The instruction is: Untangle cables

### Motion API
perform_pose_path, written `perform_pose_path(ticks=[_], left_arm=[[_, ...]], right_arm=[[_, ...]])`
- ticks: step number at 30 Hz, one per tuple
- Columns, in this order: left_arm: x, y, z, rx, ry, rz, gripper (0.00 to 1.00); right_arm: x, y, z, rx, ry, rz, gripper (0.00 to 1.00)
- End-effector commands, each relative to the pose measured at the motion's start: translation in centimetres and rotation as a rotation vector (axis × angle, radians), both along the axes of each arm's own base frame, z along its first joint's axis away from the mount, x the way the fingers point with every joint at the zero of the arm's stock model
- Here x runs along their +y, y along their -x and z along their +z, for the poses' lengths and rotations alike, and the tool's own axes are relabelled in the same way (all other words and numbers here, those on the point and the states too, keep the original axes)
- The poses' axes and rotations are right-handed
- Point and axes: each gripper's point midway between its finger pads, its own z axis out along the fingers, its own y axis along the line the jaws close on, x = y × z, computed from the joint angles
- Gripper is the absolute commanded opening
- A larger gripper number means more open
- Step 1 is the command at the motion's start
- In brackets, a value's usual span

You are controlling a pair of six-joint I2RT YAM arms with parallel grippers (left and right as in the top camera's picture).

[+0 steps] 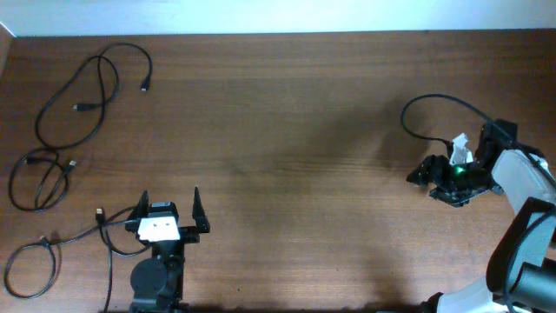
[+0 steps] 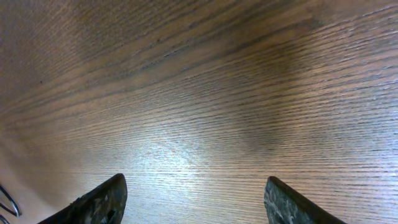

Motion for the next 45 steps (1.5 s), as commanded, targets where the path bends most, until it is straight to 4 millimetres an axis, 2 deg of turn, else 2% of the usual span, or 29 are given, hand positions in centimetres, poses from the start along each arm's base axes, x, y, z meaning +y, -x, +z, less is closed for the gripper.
perform_pose_path(ticks=[1,2,7,9,11,14,16,19,21,26,29,32,36,40,41,42,45], left_arm=[[-0.1,0.0,-0.1,0.003,-0.014,-0.012,0.99],[-0.1,0.0,-0.1,0.002,-0.014,-0.012,0.99],[-0.1,0.0,-0.1,0.002,-0.014,-0.012,0.99],[-0.1,0.0,-0.1,0.002,-0.014,-0.012,0.99],[-0.1,0.0,-0.1,0.003,-0.014,-0.012,0.99],[-0.1,0.0,-0.1,0.002,-0.014,-0.012,0.99],[-0.1,0.0,-0.1,0.002,-0.014,-0.012,0.99],[-0.1,0.0,-0.1,0.002,-0.014,-0.012,0.99],[-0.1,0.0,-0.1,0.002,-0.014,-0.012,0.99],[-0.1,0.0,-0.1,0.002,-0.014,-0.012,0.99],[-0.1,0.0,-0.1,0.002,-0.014,-0.012,0.99],[-0.1,0.0,-0.1,0.002,-0.014,-0.012,0.99],[-0.1,0.0,-0.1,0.002,-0.014,-0.012,0.99],[-0.1,0.0,-0.1,0.002,-0.014,-0.012,0.99],[-0.1,0.0,-0.1,0.002,-0.014,-0.012,0.99],[-0.1,0.0,-0.1,0.002,-0.014,-0.012,0.99],[-0.1,0.0,-0.1,0.002,-0.014,-0.012,0.99]], right_arm=[[-2.5,0.1,1.9,-0.049,0.173,-0.002,0.70],[-3.4,0.2,2.6,-0.059,0.236,-0.009,0.70],[-4.8,-0.3,10.4,-0.305,0.395,-0.054,0.70],[-4.6,-1.9,15.1,-0.512,0.454,-0.064,0.70],[-3.2,-3.2,21.2,-0.765,0.514,-0.048,0.70],[-1.2,-3.2,28.5,-1.105,0.582,-0.042,0.70],[-0.6,-2.3,30.2,-1.287,0.630,-0.047,0.70],[-0.2,0.4,32.1,-1.628,0.730,-0.118,0.70],[0.1,2.0,31.3,-1.730,0.800,-0.108,0.70],[1.1,4.1,26.6,-1.722,0.845,-0.068,0.70],[1.4,5.0,24.7,-1.732,0.841,-0.065,0.70],[1.4,5.2,21.0,-1.679,0.828,-0.050,0.70],[1.5,5.3,19.0,-1.602,0.812,-0.026,0.70],[1.6,6.0,15.0,-1.455,0.775,0.013,0.71],[1.6,6.0,13.8,-1.407,0.760,0.026,0.99],[1.7,6.0,13.0,-1.375,0.750,0.036,0.99],[1.6,6.0,12.7,-1.362,0.754,0.033,0.99]])
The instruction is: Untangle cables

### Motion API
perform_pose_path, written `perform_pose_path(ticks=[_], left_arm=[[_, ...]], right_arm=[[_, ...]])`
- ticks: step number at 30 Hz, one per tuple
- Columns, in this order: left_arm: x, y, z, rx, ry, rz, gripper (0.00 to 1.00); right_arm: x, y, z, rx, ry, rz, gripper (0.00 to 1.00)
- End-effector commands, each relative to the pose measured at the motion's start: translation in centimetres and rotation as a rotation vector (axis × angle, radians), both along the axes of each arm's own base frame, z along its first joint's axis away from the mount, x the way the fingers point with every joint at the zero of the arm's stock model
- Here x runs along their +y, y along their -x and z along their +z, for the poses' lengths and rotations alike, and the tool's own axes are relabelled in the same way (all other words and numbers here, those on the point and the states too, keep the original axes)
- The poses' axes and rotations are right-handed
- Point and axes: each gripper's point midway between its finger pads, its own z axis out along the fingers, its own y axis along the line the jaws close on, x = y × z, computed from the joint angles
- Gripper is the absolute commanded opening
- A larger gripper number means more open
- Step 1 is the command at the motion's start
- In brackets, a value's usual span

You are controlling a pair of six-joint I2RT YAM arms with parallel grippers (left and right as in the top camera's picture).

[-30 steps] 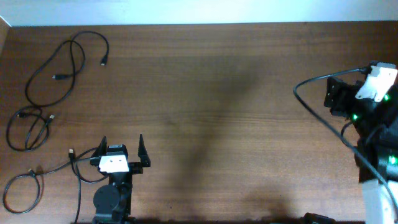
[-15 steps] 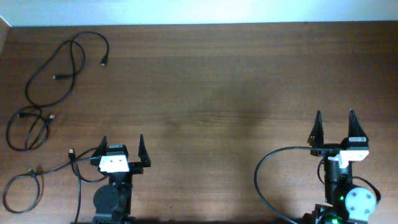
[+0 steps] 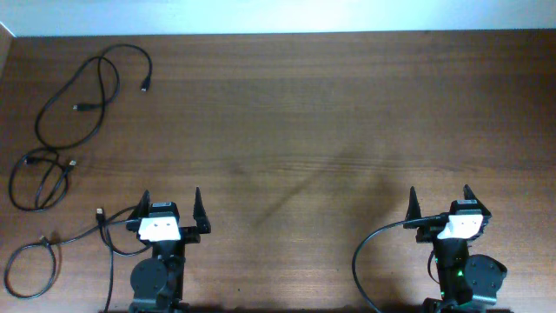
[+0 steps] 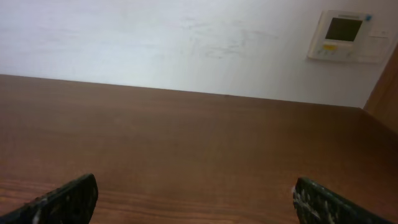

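Observation:
Several black cables lie at the table's left in the overhead view: a long looping cable at the far left, a smaller coil below it, and a third cable near the front left corner. My left gripper sits open at the front left, close to that third cable's end. My right gripper stands open at the front right, empty; in the right wrist view its fingertips frame bare wood. No cable lies near it.
The arm's own black lead curves beside the right base. A white wall with a thermostat panel stands behind the table's far edge. The wooden table spreads between the arms.
My right arm was stretched out at the table's right edge, gripper facing down at the wood. It now sits folded at its base at the front right, gripper open and facing the far wall.

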Motion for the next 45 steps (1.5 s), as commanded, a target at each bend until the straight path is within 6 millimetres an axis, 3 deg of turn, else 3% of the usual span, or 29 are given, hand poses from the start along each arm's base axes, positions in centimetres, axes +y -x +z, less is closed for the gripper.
perform_pose_path(ticks=[1,7,9,45], left_arm=[[0.1,0.0,-0.1,0.003,-0.015,0.003,0.99],[0.1,0.0,-0.1,0.003,-0.015,0.003,0.99],[0.1,0.0,-0.1,0.003,-0.015,0.003,0.99],[0.1,0.0,-0.1,0.003,-0.015,0.003,0.99]], right_arm=[[-0.2,0.0,-0.4,0.010,0.003,-0.018,0.99],[-0.7,0.0,-0.6,0.018,-0.049,-0.078,0.99],[0.4,0.0,-0.6,0.019,-0.040,-0.028,0.99],[0.4,0.0,-0.6,0.018,-0.043,-0.029,0.99]])
